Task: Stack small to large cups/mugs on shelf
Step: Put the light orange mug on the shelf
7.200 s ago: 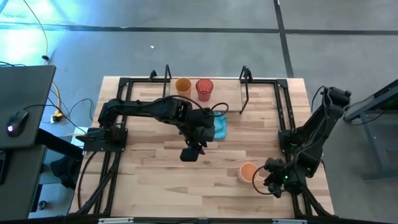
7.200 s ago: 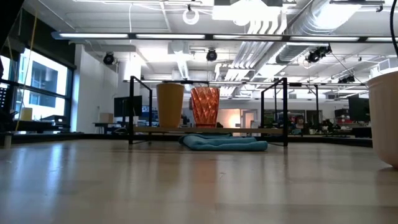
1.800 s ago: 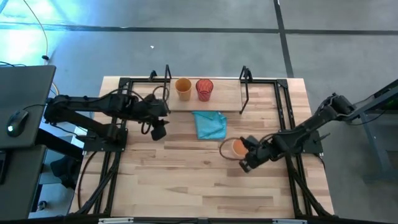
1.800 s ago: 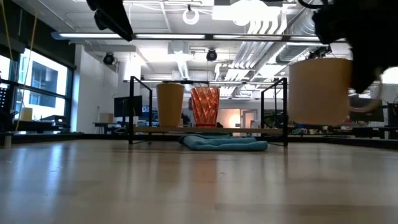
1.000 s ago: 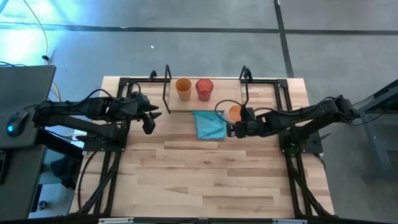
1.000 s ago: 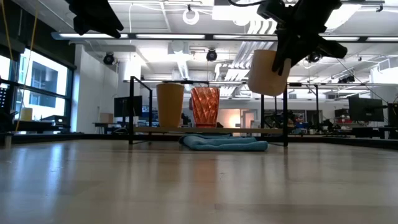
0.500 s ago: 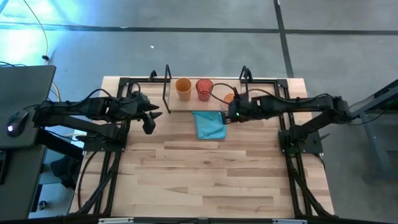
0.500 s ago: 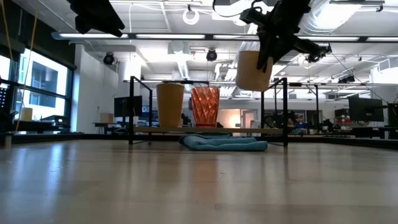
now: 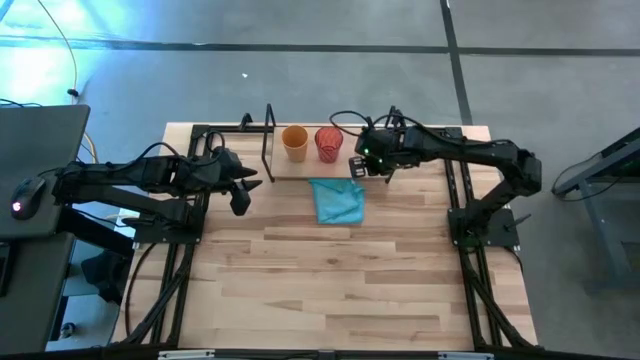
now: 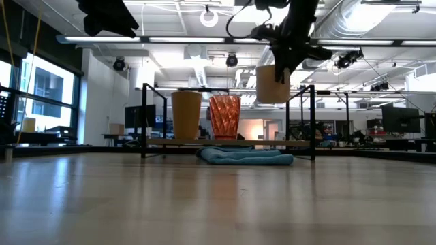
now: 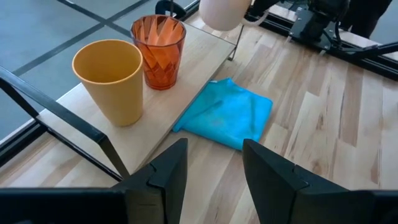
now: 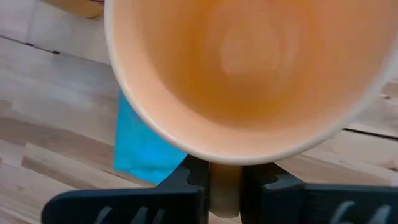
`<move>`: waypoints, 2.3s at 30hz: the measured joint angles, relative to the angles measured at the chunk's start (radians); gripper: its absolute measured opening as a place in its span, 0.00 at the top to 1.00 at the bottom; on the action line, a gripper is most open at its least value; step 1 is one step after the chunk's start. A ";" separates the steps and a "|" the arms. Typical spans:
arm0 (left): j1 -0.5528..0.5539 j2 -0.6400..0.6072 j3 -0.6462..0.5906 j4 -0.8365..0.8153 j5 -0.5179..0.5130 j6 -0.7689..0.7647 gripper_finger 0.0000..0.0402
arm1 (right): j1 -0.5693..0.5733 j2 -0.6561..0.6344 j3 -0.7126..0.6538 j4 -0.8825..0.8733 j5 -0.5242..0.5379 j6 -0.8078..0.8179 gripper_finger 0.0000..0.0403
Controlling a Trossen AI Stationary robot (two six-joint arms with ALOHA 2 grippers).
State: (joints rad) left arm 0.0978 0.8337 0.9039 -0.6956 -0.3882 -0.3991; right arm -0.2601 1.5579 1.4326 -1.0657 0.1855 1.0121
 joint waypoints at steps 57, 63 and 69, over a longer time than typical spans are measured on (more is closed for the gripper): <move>0.000 0.000 0.000 -0.002 0.002 0.010 0.64 | -0.223 0.148 0.137 0.080 -0.165 -0.112 0.95; 0.000 0.000 0.000 -0.002 0.005 0.012 0.64 | -0.203 0.147 0.138 0.067 -0.167 -0.137 0.95; 0.000 0.000 0.000 -0.012 0.017 0.012 0.64 | -0.197 0.147 0.138 -0.008 -0.167 -0.264 0.95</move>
State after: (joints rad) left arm 0.0978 0.8337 0.9039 -0.7079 -0.3713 -0.3870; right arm -0.4572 1.7054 1.5707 -1.0741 0.0182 0.7484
